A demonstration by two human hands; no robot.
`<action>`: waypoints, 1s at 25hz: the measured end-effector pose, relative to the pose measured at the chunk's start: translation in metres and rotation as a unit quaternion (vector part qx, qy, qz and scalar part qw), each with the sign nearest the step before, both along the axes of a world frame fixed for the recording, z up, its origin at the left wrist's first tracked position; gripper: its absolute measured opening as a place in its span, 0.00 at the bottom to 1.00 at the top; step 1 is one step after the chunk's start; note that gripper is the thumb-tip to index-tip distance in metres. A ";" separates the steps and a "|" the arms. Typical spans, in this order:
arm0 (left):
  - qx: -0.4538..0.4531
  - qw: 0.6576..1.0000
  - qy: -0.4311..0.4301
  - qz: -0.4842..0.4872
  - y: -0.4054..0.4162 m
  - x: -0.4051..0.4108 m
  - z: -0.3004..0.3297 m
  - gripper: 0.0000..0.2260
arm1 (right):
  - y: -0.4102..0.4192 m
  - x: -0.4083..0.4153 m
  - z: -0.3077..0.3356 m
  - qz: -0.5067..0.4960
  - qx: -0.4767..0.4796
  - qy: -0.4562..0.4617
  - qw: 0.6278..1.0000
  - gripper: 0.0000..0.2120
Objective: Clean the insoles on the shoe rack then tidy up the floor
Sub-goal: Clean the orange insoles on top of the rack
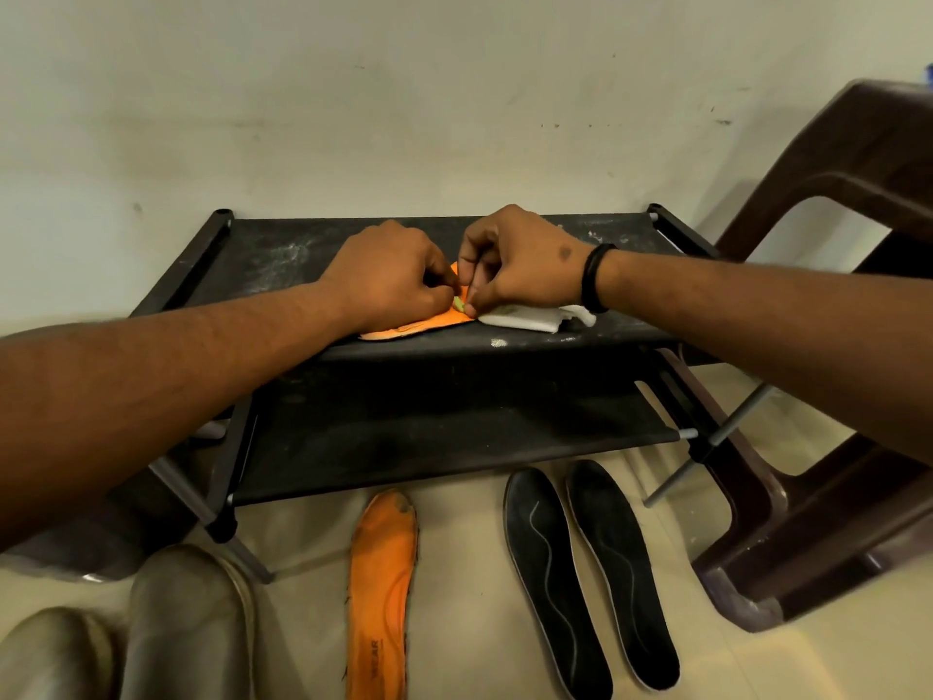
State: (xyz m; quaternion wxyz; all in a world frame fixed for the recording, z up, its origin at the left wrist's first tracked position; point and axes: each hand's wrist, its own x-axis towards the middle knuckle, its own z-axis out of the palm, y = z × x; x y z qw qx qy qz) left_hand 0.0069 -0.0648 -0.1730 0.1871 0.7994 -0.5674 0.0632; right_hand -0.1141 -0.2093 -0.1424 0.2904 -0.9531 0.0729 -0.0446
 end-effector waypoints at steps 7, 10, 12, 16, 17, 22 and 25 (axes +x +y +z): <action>0.011 0.998 0.054 0.015 -0.027 0.004 0.013 0.07 | -0.055 -0.003 -0.011 -0.214 0.005 -0.104 0.971 0.09; 0.036 0.998 0.021 0.048 -0.045 -0.002 0.004 0.14 | -0.056 0.000 -0.021 -0.224 -0.003 -0.091 0.970 0.04; 0.053 0.996 0.018 0.074 -0.056 -0.004 0.005 0.18 | -0.056 0.002 -0.021 -0.217 -0.006 -0.083 0.973 0.02; 0.044 0.982 0.151 0.105 -0.066 0.002 0.020 0.21 | -0.055 0.003 -0.016 -0.205 0.039 -0.085 0.974 0.02; 0.028 0.974 0.197 0.106 -0.066 0.004 0.022 0.18 | -0.053 0.003 -0.014 -0.195 0.066 -0.092 0.974 0.03; -0.101 0.945 0.274 0.147 -0.055 0.008 0.051 0.16 | -0.039 0.001 0.015 -0.202 0.321 -0.166 0.910 0.07; -0.240 0.899 0.309 0.196 -0.039 0.014 0.077 0.15 | -0.028 -0.002 0.041 -0.189 0.443 -0.182 0.857 0.09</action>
